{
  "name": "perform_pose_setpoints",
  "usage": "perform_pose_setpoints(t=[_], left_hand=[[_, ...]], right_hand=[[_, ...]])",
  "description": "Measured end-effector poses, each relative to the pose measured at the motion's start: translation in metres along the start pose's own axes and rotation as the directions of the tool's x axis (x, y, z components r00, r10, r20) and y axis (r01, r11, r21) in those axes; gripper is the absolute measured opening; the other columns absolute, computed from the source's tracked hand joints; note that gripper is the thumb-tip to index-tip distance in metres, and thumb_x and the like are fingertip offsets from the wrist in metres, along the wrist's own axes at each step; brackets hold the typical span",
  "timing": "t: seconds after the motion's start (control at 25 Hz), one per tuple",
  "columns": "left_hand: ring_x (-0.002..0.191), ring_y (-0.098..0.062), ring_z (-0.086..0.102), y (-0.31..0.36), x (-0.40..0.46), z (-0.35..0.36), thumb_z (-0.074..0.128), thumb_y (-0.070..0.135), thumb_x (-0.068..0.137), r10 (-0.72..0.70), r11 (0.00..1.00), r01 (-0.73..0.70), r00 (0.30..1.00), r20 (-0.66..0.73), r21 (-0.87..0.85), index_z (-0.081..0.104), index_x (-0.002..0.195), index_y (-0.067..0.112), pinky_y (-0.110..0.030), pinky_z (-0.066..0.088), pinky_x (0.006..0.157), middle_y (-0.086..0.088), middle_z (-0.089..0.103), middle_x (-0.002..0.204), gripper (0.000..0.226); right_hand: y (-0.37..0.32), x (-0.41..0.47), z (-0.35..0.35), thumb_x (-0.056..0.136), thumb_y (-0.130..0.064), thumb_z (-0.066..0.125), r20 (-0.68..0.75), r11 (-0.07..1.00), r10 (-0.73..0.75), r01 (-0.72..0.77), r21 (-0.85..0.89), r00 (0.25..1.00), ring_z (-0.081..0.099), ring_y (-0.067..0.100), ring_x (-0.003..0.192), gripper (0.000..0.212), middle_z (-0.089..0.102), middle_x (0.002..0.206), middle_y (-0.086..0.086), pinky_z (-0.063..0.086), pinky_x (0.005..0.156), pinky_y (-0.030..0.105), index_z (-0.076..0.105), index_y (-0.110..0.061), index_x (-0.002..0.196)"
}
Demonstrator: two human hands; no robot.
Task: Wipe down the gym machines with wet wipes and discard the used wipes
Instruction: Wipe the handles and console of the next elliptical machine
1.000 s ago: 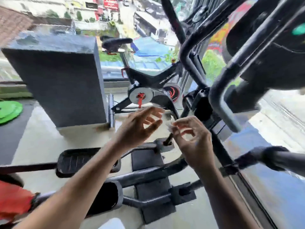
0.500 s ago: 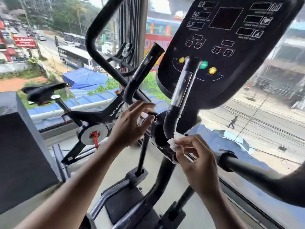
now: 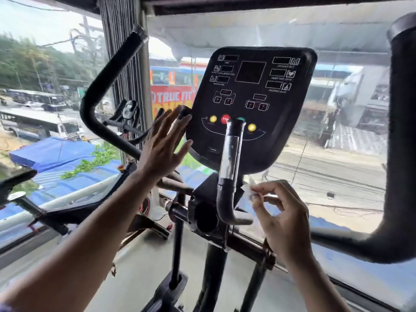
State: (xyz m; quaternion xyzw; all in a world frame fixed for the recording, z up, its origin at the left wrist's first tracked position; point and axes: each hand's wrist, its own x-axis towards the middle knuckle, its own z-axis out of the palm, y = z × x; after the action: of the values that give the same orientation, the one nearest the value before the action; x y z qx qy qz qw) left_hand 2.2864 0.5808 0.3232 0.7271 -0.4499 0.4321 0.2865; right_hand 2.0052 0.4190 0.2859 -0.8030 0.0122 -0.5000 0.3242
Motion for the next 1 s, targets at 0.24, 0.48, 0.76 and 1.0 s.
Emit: perform_pose_setpoints(t=[0.24, 0.48, 0.76, 1.0], left_hand=[[0.153, -0.001, 0.007, -0.009, 0.023, 0.022, 0.06, 0.031, 0.105, -0.07, 0.991, 0.077, 0.996, 0.061, -0.106, 0.024, 0.165, 0.021, -0.044, 0.039, 0.114, 0.001, 0.009, 0.174, 0.071], [0.152, -0.026, 0.028, -0.009, 0.02, 0.02, 0.059, 0.036, 0.104, -0.114, 0.992, 0.119, 0.987, 0.111, -0.039, 0.012, 0.167, 0.025, -0.055, 0.056, 0.093, 0.006, 0.002, 0.174, 0.079], [0.151, 0.01, -0.007, -0.024, 0.017, 0.019, 0.059, 0.023, 0.105, -0.068, 0.973, 0.107, 0.979, 0.191, -0.203, 0.016, 0.166, 0.026, -0.04, 0.037, 0.104, 0.005, -0.002, 0.175, 0.075], [0.136, -0.013, 0.052, -0.019, 0.009, 0.024, 0.053, 0.025, 0.108, -0.073, 0.977, 0.078, 0.997, 0.03, -0.196, 0.028, 0.163, 0.032, -0.027, 0.05, 0.071, 0.014, 0.015, 0.172, 0.061]], right_hand=[[0.0, 0.07, 0.019, 0.095, -0.003, 0.069, -0.101, 0.987, -0.137, 0.127, -0.1, 0.985, 0.068, 0.01, 0.095, 0.016, 0.065, 0.101, -0.002, 0.06, 0.084, 0.034, 0.074, -0.013, 0.106], [0.01, 0.123, 0.055, 0.093, -0.002, 0.063, -0.131, 0.943, -0.249, 0.209, -0.257, 0.96, 0.063, 0.014, 0.089, 0.016, 0.065, 0.098, 0.001, 0.055, 0.083, 0.036, 0.075, -0.01, 0.1], [0.01, 0.118, 0.062, 0.098, -0.007, 0.058, -0.083, 0.879, -0.326, 0.27, -0.394, 0.942, 0.061, 0.025, 0.097, 0.019, 0.064, 0.108, 0.002, 0.049, 0.091, 0.027, 0.075, -0.01, 0.107], [0.015, 0.098, 0.046, 0.097, -0.005, 0.063, 0.06, 0.856, -0.344, 0.339, -0.39, 0.937, 0.061, 0.019, 0.098, 0.017, 0.063, 0.104, 0.001, 0.048, 0.094, 0.021, 0.075, -0.01, 0.107]])
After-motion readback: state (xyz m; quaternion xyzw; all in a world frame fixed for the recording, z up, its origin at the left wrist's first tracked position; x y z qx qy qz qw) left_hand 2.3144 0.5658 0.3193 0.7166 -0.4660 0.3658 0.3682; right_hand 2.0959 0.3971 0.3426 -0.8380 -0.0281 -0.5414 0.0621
